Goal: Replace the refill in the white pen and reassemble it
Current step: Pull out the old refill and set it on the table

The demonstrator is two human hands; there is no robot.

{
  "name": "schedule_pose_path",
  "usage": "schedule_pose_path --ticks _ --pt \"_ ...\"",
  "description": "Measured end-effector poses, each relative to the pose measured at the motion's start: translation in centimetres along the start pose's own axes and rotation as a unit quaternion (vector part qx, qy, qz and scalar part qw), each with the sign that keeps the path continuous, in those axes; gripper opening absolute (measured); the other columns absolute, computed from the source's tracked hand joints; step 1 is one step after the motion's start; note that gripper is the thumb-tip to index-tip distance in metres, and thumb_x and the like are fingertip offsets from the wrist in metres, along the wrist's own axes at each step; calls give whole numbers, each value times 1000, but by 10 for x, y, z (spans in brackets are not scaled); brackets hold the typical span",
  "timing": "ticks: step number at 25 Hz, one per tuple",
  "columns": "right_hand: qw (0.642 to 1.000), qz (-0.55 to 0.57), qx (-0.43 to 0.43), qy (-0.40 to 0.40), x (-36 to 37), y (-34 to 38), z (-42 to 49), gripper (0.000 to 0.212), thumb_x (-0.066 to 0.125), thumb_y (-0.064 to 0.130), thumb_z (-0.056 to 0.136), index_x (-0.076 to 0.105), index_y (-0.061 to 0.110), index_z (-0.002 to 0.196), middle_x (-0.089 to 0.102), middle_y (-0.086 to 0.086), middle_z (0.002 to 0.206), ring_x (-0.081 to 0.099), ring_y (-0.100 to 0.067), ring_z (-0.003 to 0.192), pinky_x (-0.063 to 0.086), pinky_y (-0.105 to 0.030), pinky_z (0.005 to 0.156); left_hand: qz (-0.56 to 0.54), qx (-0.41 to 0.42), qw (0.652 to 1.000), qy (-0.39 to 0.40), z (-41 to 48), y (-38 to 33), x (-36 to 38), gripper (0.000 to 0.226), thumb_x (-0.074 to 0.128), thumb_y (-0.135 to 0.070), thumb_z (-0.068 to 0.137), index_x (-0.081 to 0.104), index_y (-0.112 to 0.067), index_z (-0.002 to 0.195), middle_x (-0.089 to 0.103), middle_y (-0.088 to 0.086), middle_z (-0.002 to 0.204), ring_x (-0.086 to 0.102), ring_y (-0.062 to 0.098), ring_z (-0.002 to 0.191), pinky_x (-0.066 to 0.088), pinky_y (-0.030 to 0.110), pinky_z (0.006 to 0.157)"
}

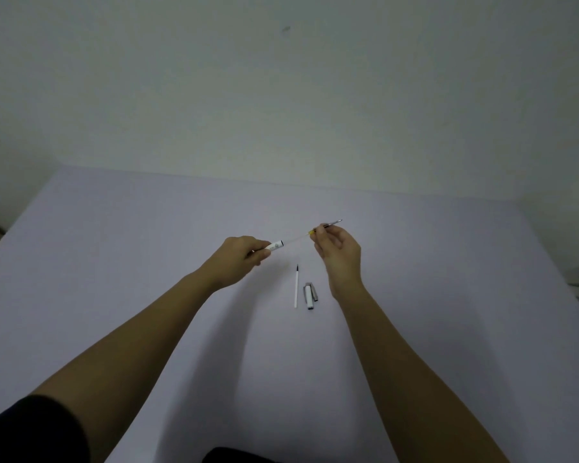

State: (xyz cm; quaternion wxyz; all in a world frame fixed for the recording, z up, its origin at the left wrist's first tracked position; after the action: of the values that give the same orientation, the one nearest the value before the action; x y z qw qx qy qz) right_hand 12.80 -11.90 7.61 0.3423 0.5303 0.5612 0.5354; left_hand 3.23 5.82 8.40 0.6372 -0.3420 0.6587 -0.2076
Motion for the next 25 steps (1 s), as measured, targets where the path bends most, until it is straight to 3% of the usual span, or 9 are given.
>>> schedule_pose_path --ticks 5,10,14,18,22,25 --pt "1000 13 -16 9 -1 7 -11 3 63 19 87 65 20 84 73 6 81 69 -7 86 53 -20 80 15 4 1000 5 -7 -12 -5 23 44 -28 96 66 -19 98 62 3 82 52 4 68 34 20 57" --pt "999 3 -23 23 -2 13 -18 3 64 18 87 64 21 84 71 3 84 69 -9 85 52 -26 84 1 28 1000 2 -13 -20 -7 22 45 -28 95 66 -23 96 64 2 84 58 18 77 40 23 61" --pt "996 -62 -14 69 4 12 -27 5 67 23 83 68 27 81 71 6 82 68 -11 83 51 -28 83 18 41 999 -13 -9 -28 -5 26 44 -29 95 65 -14 101 65 4 86 57 3 74 38 21 61" --pt "989 -105 -5 106 7 14 -32 5 65 33 84 69 34 82 70 8 88 68 -10 86 52 -30 83 24 55 998 -17 -7 -36 -4 29 43 -30 96 64 -12 105 66 5 88 60 9 77 40 18 64" --pt "993 -90 -25 74 4 17 -28 6 64 31 85 68 30 82 68 5 84 66 -11 83 51 -27 82 27 55 998 -19 -7 -36 -5 29 43 -31 96 64 -14 105 66 5 88 58 6 75 38 16 62" --pt "985 -118 -11 125 1 16 -23 8 64 40 83 69 35 86 67 10 89 64 -9 89 49 -20 79 12 47 999 -19 -8 -34 -5 29 43 -31 95 64 -13 106 66 4 90 62 12 81 43 19 67"
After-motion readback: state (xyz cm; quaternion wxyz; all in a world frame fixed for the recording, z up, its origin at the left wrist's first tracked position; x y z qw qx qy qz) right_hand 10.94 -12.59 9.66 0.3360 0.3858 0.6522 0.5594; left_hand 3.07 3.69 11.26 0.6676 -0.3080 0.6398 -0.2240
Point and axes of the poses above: each hand's wrist, its own z-axis towards the middle knuckle, its own x-axis out of the palm, y = z × x, the point moved 2 cm from there along z, towards the middle knuckle
